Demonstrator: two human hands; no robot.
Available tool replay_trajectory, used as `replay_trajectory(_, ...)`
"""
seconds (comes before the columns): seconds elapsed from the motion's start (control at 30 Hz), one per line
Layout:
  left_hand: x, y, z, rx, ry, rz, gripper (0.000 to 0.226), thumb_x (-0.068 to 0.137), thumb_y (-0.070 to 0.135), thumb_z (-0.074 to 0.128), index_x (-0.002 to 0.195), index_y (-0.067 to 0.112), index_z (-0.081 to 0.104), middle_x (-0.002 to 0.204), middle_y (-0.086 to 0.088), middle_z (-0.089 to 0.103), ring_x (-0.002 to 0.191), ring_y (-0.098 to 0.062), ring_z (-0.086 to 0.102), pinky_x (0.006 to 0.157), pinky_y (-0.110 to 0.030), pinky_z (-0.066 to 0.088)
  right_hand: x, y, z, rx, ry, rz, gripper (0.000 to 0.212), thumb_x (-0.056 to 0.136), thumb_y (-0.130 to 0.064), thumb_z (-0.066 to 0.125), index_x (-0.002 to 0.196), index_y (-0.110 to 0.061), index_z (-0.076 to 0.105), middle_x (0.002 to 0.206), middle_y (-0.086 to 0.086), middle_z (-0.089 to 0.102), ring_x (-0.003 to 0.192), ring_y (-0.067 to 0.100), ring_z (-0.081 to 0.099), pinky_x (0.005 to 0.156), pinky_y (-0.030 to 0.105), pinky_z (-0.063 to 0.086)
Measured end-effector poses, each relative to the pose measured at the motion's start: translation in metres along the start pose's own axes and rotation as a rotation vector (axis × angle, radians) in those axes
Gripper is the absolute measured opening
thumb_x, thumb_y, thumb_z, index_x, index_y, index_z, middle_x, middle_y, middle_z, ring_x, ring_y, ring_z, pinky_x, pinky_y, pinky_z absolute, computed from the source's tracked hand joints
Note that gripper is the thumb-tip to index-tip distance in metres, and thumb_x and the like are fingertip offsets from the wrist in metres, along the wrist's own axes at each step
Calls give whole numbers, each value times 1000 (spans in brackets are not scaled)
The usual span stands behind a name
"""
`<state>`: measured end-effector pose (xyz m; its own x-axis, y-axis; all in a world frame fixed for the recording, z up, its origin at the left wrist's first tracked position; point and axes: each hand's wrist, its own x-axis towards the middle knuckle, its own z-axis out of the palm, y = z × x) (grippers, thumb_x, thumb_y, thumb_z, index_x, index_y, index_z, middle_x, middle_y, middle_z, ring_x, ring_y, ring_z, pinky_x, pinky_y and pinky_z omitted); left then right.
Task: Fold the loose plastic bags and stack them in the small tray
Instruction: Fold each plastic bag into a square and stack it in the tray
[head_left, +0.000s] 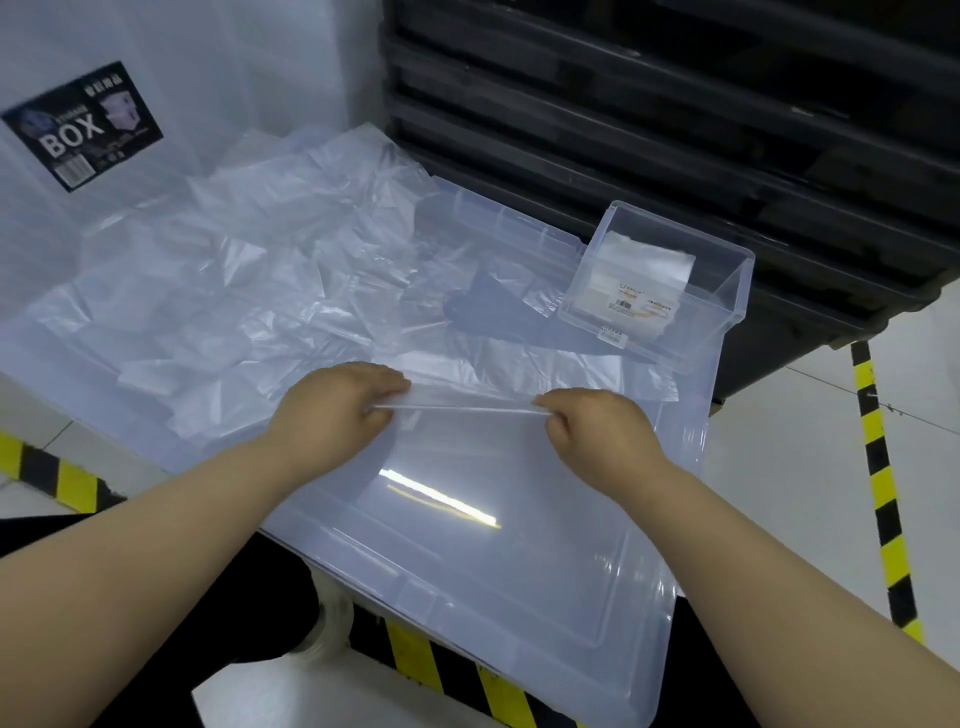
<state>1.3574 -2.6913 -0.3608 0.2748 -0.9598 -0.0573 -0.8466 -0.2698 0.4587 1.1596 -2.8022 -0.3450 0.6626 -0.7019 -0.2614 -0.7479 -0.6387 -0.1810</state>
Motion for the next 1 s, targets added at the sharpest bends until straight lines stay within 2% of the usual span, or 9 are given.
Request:
replay_trajectory(0.07,-1,-5,-2,-52,9,-126,32,91,28,45,113,16,66,114,-4,65,112,-23,55,81,-25,37,0,2,-8,70,-32,23,27,92,-11,37,98,-13,64,96,6,65,95,27,53,74,30,39)
replay_trajectory(0.13,-5,-6,-5,-76,-15,-190,25,91,26,53,96,8,70,82,-4,64,90,-25,58,68,-28,35,-2,2,-17,165,-92,55,28,92,-10,38,74,-14,58,73,1,56,83,25,48,67,30,35)
replay_trajectory(0.23,-11,-12,-4,-143,-113,-241,28,89,27,57,74,4,66,58,-4,49,61,-19,48,58,-27,34,-5,1,-25,239,-190,72,27,93,-13,40,88,0,63,74,4,51,76,20,45,66,28,35)
replay_trajectory(0.47,-9,-23,-5,-328,-123,-324,31,87,18,61,57,17,62,45,9,58,50,0,54,51,-7,35,5,9,-18,340,-93,148,13,86,-8,48,90,-7,61,78,4,60,68,16,51,58,24,36)
replay_trajectory(0.57,-6,-21,-1,-221,-24,-395,17,87,22,61,85,5,65,67,2,61,72,-16,56,65,-23,37,9,15,-14,408,-54,199,16,86,-4,45,87,-7,61,80,7,63,57,9,44,52,21,32)
replay_trajectory(0.63,-8,-19,1,-32,223,-374,33,86,23,62,115,8,57,89,-5,61,94,-30,55,80,-34,35,11,16,-11,413,-46,207,18,87,-5,44,75,-13,55,79,6,61,60,13,45,52,21,32)
replay_trajectory(0.73,-13,-12,15,191,461,57,43,83,29,50,120,7,52,106,-18,63,103,-35,53,87,-41,30,13,14,-5,384,-51,197,24,90,-8,43,70,-20,49,74,-2,55,71,16,48,53,17,32)
replay_trajectory(0.83,-16,-3,44,280,278,323,45,98,40,23,125,9,42,123,-16,59,119,-25,38,106,-35,17,17,10,-2,357,-50,184,17,90,-9,44,89,-11,61,75,-4,54,77,17,49,61,23,38)
replay_trajectory(1.0,-13,-5,63,393,103,234,69,99,45,5,119,6,59,119,-15,63,116,-30,54,99,-35,23,19,12,-6,434,-83,165,6,88,-21,54,86,-16,56,74,-2,57,70,19,54,66,27,45)
